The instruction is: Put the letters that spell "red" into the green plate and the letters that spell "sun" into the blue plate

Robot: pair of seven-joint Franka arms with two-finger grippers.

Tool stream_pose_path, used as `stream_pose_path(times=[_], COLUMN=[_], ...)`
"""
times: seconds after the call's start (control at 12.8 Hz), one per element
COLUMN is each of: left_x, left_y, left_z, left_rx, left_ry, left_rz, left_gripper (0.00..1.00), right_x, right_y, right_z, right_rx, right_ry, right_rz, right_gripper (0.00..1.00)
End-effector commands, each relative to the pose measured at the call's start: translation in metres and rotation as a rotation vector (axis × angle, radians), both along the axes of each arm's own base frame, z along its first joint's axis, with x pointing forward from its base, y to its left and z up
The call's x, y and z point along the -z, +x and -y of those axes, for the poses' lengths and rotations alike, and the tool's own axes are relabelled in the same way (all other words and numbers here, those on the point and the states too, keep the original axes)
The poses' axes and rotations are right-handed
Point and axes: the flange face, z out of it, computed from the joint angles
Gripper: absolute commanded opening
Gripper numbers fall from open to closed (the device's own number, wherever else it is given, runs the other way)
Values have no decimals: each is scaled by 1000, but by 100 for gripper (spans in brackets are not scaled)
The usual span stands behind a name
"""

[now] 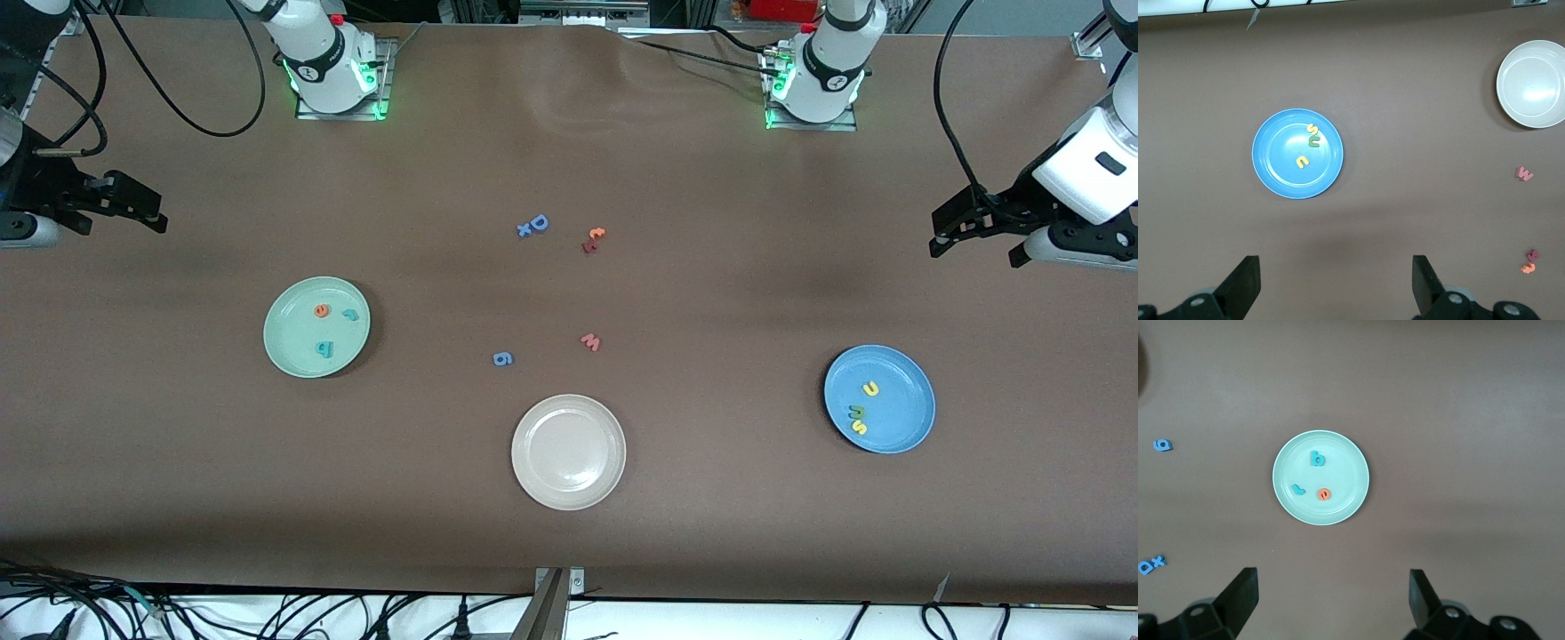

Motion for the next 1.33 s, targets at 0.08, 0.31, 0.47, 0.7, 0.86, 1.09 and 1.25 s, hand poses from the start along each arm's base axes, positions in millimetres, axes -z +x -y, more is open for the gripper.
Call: stream_pose_path(times=[0.08, 0.31, 0.47, 0.7, 0.86, 1.09, 1.25], left_x=[0, -2, -2, -2, -2, -2, -2], left_y=[-13, -11, -11, -11, -11, -11, -11], left_z=[-1, 3, 3, 3, 3, 3, 3], left_rx=[1, 6, 6, 6, 6, 6, 6], left_ry=[0, -1, -1, -1, -1, -1, -1], left_rz=[27, 24, 24, 24, 24, 24, 24], left_gripper=[100, 100, 100, 100, 100, 100, 100], right_x=[-4, -5, -4, -4, -3, -3, -2], right_y=[2, 2, 2, 3, 4, 4, 4], right_z=[-4, -8, -8, -7, -5, -6, -6], right_rx=[2, -7, -7, -3, -12, -15, -18], right_ry=[-1, 1, 2, 1, 2, 1, -1], right_rz=[-6, -3, -6, 3, 5, 2, 0], right_gripper=[100, 100, 100, 100, 100, 100, 100])
